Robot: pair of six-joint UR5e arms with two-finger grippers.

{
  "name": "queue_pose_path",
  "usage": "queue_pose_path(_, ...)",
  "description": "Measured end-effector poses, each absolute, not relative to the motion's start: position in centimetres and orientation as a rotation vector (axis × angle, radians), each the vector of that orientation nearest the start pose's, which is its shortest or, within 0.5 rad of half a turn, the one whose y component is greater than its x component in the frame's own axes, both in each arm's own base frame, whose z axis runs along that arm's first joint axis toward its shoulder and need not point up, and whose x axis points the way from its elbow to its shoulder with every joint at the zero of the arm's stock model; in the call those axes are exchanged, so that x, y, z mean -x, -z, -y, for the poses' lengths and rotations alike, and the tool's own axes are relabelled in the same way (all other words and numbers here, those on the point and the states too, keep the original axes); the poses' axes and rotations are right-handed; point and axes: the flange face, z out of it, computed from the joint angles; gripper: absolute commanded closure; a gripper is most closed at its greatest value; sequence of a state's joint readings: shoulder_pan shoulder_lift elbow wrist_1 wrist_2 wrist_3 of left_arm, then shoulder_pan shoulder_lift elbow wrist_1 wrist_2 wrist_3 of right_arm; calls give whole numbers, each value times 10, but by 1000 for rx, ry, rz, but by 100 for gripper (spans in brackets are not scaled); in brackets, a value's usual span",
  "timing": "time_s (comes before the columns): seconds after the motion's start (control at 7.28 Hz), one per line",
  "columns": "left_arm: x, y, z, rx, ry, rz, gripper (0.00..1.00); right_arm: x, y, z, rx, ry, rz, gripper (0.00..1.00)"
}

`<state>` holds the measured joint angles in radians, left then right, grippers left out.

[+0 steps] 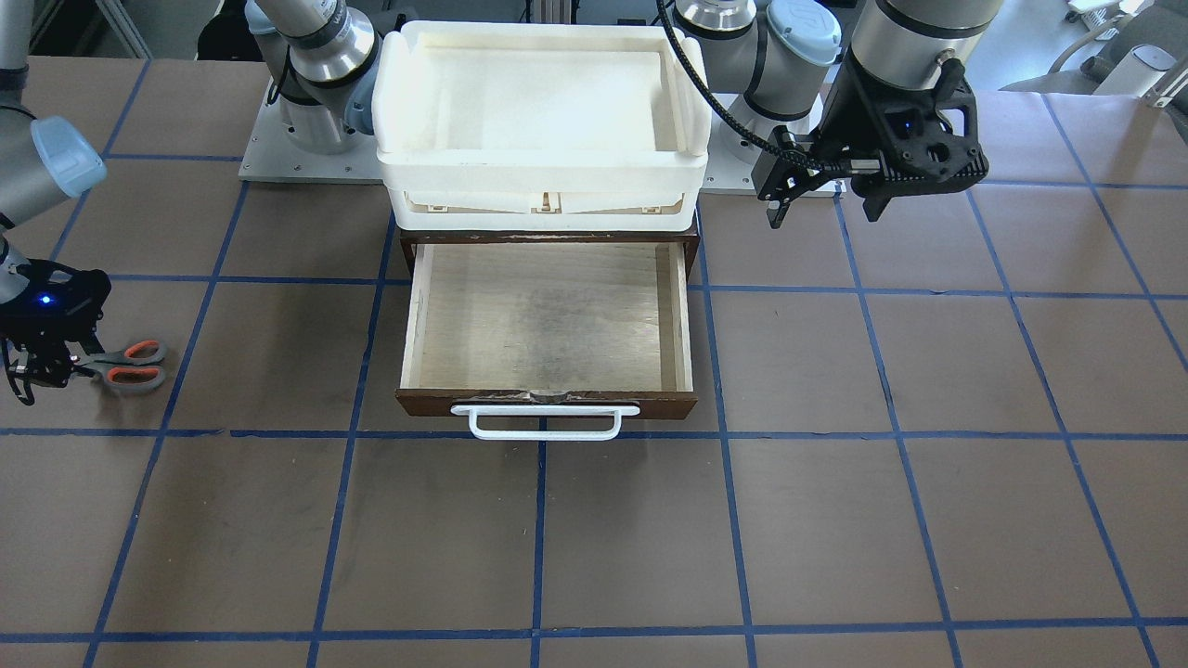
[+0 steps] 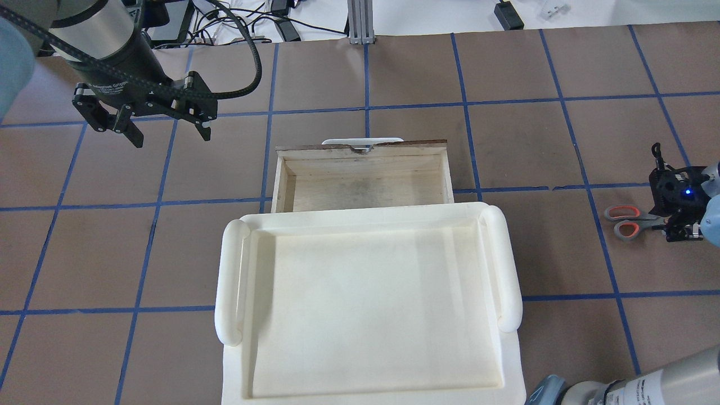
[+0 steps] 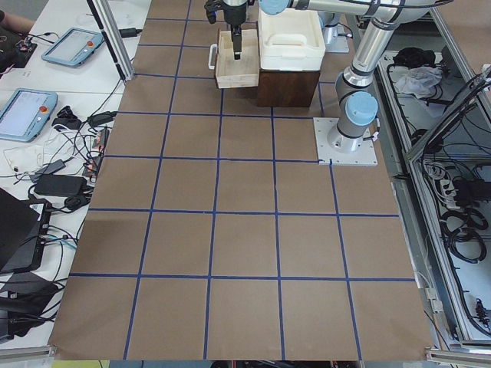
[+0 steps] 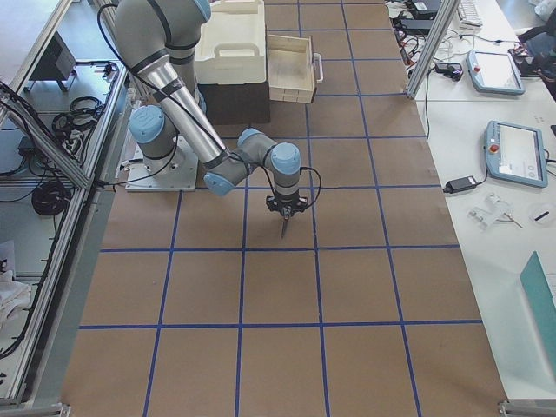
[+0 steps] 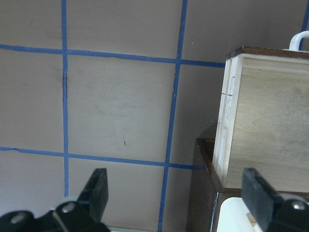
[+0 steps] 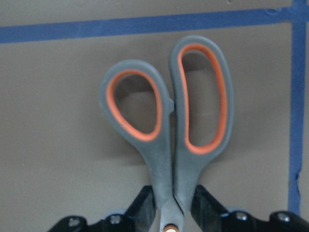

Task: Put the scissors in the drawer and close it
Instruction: 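Lift the scissors with the right gripper and carry them over the drawer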

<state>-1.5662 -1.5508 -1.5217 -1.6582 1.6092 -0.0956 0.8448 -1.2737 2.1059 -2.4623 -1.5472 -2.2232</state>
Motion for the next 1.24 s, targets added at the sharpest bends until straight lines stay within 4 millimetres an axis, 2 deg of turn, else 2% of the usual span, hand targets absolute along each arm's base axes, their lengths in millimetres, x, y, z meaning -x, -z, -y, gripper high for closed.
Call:
queue_pose_path(0.27,127,-513,481,156,-25,-3099,0,231,-215,471,2156,52,-2331,88)
queue_pose_path(0.55,127,-514,481,155,-25,-3100,0,231,-261,493,2132,45,-2280,88)
queue_pose_path(0.69,127,-514,481,155,-25,-3100,0,225,-290,509,2128,36,-2259,88)
queue_pose_path(0.96,127,-514,481,156,-24,-3100,0,192,-356,532,2076,11,-2263,89)
queue_pose_path(1.1,127,-514,481,156,-24,-3100,0,163,-384,542,2061,1,-2269,89)
queue_pose_path(1.24,127,-514,481,155,-25,-3100,0,124,-405,550,2078,-6,-2264,89)
